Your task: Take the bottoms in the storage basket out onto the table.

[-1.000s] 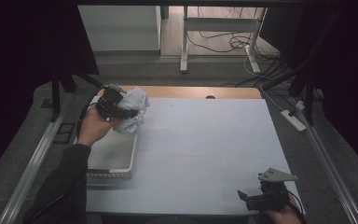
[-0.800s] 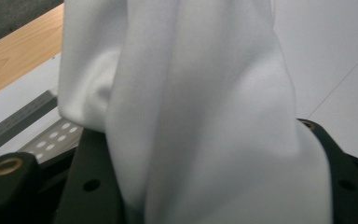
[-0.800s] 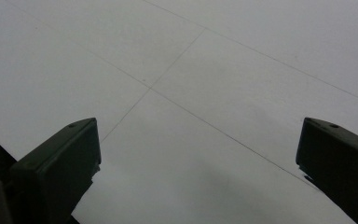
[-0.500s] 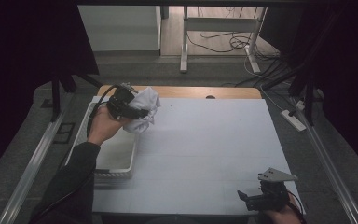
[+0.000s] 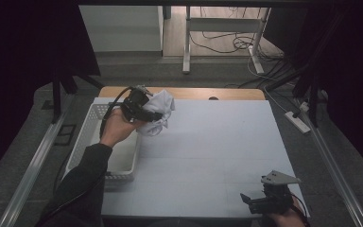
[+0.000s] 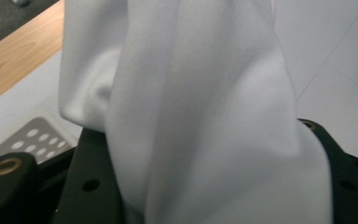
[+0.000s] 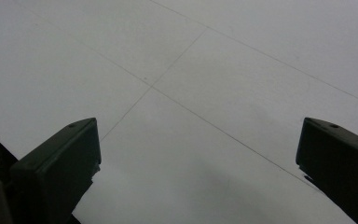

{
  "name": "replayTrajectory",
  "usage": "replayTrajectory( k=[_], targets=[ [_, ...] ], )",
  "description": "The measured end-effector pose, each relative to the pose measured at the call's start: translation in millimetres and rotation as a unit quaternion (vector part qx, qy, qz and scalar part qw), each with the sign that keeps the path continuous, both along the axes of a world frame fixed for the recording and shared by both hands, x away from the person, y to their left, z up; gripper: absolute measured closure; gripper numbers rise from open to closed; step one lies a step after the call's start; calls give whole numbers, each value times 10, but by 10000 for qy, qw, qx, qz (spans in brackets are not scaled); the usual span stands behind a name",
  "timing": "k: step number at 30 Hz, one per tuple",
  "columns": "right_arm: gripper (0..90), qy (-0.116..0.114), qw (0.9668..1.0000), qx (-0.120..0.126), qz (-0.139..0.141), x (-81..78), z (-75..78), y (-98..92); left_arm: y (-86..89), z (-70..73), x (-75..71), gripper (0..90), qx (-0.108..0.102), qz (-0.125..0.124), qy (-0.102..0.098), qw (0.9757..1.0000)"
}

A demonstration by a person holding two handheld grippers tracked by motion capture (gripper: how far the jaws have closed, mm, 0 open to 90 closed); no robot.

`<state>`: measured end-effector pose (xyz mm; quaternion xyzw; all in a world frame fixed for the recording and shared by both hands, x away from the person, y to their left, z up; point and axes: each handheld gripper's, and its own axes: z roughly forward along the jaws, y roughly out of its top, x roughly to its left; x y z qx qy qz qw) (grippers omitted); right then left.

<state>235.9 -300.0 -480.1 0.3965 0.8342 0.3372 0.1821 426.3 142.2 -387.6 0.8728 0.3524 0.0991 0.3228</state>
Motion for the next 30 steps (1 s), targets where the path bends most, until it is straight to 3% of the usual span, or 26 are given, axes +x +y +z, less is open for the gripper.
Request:
replayTrajectory(
  k=[20,30],
  targets=[
    [2,-15,10000,-49,44,-5,-2,10,-495,-179,47,519,-4,-463,93,9989],
    [2,-18,10000,-60,60,-6,-2,12,-784,-323,69,515,92,-755,120,9970]
  ],
)
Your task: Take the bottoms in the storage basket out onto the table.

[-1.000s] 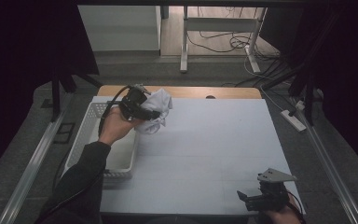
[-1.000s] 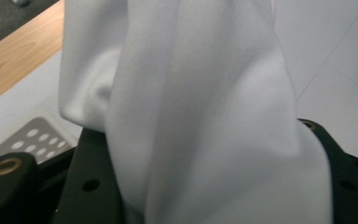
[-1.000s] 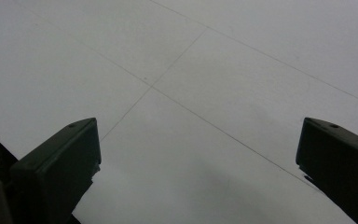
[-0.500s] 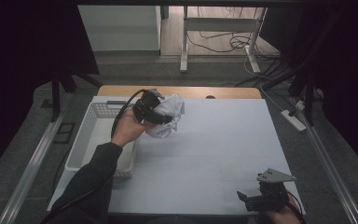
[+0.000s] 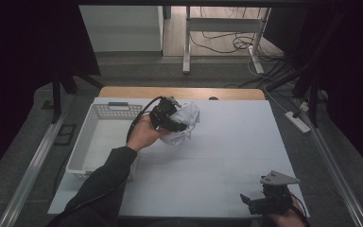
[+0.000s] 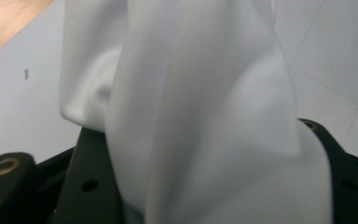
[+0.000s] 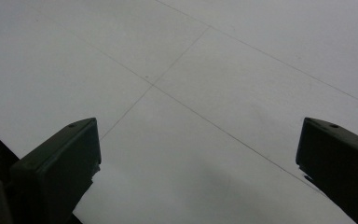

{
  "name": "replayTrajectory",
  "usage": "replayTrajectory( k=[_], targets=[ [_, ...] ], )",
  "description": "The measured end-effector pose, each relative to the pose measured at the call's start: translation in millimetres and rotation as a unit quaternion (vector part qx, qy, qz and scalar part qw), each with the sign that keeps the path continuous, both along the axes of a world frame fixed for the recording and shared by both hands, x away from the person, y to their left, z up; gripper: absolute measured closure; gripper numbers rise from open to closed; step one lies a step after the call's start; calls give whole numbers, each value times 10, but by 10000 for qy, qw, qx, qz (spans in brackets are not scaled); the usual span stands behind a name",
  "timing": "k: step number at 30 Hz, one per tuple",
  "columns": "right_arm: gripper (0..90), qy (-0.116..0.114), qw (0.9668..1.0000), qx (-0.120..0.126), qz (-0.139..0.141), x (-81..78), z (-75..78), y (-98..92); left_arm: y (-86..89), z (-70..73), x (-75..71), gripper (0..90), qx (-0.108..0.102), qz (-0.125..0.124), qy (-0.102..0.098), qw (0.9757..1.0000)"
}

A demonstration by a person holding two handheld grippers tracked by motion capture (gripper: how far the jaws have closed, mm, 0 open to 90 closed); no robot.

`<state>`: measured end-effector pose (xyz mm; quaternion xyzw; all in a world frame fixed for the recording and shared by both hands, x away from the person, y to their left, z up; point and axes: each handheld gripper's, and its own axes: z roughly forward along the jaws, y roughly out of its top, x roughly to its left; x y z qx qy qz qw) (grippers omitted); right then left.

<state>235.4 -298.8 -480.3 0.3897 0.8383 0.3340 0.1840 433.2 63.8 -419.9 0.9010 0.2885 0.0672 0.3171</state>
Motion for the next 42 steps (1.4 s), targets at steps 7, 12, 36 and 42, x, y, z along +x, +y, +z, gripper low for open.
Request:
replayTrajectory(
  k=[7,12,36,42],
  targets=[
    [2,1,10000,12,12,-1,1,-2,-194,-134,-4,512,45,-166,-33,9998],
    [2,1,10000,16,17,-2,1,-2,-273,-220,5,511,48,-210,-30,9998],
    [2,-3,10000,11,39,-4,1,0,-383,-574,124,494,141,15,252,9996],
    [2,-5,10000,5,44,-6,1,1,-382,-682,143,481,273,36,325,9991]
  ],
)
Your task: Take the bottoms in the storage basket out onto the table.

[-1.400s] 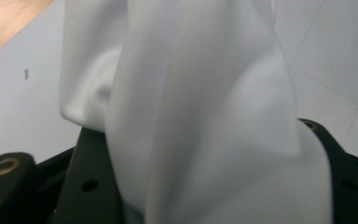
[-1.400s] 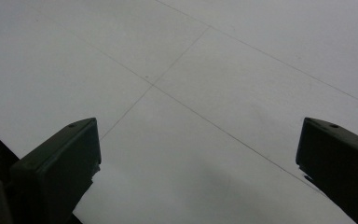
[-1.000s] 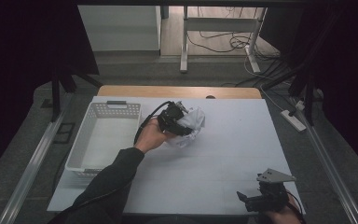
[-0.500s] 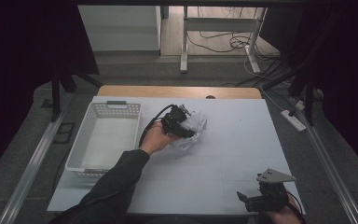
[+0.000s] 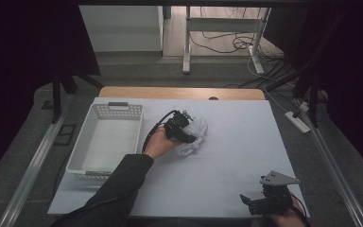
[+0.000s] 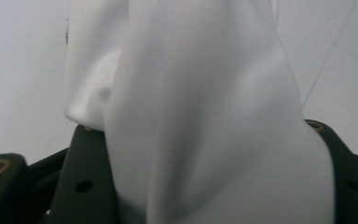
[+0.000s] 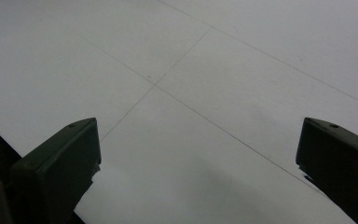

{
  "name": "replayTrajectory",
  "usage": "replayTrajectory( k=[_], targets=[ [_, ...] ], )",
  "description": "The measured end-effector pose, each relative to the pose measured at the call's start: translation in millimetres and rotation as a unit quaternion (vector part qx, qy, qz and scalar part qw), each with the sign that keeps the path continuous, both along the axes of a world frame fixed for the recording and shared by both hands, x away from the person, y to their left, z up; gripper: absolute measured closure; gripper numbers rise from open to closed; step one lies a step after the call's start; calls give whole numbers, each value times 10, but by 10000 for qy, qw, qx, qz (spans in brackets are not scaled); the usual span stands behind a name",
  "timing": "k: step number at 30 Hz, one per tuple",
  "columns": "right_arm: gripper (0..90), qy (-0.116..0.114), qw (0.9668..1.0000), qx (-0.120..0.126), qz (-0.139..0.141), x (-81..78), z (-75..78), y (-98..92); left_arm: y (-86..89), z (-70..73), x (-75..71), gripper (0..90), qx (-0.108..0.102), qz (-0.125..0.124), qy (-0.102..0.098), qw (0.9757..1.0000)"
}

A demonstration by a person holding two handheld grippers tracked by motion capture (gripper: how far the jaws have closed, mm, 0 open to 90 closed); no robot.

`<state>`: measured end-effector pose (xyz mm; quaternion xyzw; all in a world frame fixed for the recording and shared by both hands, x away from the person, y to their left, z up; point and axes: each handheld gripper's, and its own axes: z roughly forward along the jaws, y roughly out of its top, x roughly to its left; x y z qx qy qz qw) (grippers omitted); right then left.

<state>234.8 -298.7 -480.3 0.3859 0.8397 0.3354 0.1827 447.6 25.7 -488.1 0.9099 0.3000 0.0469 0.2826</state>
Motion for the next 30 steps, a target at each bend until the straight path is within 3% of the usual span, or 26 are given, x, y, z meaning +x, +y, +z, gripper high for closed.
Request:
replayTrajectory(
  k=[9,21,30],
  targets=[
    [2,2,10000,-25,3,-2,0,4,1,-113,16,439,2,128,121,9998],
    [2,-1,10000,-53,12,-3,-1,9,6,-247,50,260,-220,257,254,9991],
    [2,-1,10000,-63,29,-2,-3,12,-24,-278,57,118,-146,320,187,9992]
  ],
)
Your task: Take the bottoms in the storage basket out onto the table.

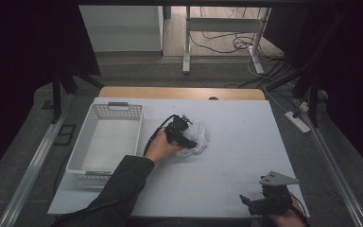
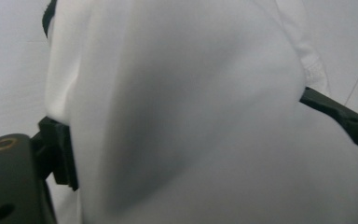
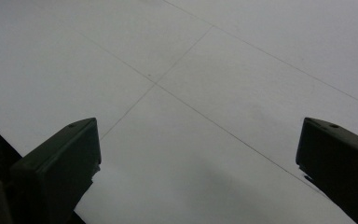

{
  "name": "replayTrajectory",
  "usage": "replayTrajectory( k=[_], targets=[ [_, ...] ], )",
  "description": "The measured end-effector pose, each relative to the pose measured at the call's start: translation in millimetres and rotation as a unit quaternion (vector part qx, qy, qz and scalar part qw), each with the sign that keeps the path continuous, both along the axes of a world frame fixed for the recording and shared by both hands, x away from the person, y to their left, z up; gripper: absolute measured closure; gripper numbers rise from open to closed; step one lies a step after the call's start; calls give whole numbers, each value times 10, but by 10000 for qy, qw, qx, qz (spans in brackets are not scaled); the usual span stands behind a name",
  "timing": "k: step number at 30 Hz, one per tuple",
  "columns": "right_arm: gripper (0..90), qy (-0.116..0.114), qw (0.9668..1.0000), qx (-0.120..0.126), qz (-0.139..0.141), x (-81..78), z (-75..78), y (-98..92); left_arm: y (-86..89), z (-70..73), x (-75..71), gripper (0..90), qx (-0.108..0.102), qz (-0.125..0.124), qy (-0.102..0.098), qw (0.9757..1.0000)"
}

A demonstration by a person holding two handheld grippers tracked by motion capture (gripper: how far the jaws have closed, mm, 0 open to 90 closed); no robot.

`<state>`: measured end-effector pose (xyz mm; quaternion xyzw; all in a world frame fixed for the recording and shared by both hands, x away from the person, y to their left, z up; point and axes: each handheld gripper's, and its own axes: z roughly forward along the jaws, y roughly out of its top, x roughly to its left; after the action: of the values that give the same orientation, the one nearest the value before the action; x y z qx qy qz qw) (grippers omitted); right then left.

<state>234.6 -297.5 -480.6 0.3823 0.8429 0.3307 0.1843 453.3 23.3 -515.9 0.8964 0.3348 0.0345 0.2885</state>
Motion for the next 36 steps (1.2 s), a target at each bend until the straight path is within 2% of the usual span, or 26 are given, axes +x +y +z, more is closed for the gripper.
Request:
replayTrajectory(
  k=[8,15,28,36],
  targets=[
    [2,4,10000,-3,-6,0,1,-1,5,10,10,65,2,35,161,9999],
    [2,6,10000,-17,-5,0,0,4,-4,30,6,0,-132,-83,261,9995],
    [2,4,10000,-33,7,0,-2,6,49,140,-19,0,-417,-125,90,9990],
    [2,8,10000,-39,15,0,-4,9,90,226,-46,0,-669,-225,-5,9975]
  ],
)
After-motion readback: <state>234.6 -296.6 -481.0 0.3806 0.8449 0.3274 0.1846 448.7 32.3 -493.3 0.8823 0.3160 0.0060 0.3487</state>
